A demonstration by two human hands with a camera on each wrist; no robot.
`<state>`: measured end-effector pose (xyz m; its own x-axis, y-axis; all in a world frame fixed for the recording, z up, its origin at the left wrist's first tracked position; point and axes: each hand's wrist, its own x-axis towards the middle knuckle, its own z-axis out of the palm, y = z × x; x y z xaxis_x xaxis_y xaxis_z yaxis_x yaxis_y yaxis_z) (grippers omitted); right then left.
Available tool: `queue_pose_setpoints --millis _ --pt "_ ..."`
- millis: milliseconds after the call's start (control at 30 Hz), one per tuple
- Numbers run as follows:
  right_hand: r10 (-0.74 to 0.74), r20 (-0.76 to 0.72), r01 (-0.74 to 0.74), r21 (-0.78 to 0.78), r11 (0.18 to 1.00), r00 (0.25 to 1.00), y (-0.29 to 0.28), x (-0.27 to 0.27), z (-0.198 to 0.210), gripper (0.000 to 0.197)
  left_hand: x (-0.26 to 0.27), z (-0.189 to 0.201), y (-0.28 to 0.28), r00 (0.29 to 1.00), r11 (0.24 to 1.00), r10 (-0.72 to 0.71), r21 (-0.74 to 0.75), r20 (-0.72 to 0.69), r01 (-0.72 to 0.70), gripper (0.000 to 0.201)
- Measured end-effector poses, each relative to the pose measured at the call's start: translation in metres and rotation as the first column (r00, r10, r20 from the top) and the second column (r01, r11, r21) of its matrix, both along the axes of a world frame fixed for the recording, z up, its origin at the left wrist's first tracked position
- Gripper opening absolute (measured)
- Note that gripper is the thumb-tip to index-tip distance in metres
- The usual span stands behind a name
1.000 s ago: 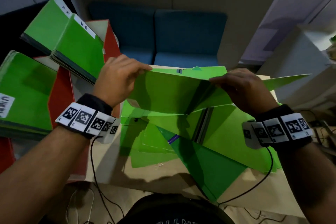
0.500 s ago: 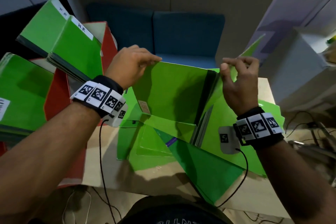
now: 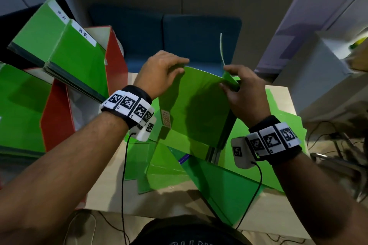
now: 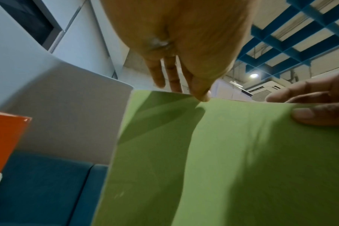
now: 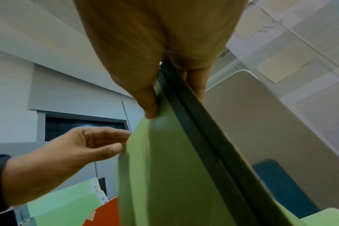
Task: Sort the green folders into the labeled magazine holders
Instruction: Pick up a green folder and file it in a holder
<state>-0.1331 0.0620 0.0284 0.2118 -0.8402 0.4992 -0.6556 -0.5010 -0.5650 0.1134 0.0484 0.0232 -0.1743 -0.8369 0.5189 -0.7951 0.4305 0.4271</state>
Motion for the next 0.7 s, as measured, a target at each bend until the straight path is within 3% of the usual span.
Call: queue_pose_setpoints --millis 167,367,467,600,700 --pt "0.002 0.134 0.003 -0.036 0.999 0.991 0.000 0.004 -0.004 0.035 0.000 -0.034 0.004 0.990 0.940 0.133 0.321 -0.040 -0.114 0.077" --pt "0.079 0.288 -0.042 -0.131 0.990 0.955 0.002 0.010 0.006 0.031 -0.001 -0.077 0.022 0.990 0.802 0.132 0.582 0.045 -0.134 0.070" --pt "0.140 0.355 -0.072 -0.198 0.977 0.924 0.005 0.013 0.015 0.031 0.001 -0.092 0.032 0.988 0.753 0.155 0.649 -0.008 -0.113 0.060" --pt "0.137 0.471 -0.041 -0.207 0.978 0.872 0.007 0.013 0.022 0.025 0.007 -0.107 0.042 0.952 0.594 0.305 0.789 -0.040 -0.157 0.067" --pt "0.106 0.557 -0.009 -0.174 0.985 0.823 0.004 0.011 0.020 0.023 0.016 -0.110 0.044 0.891 0.538 0.442 0.826 -0.107 -0.168 0.076"
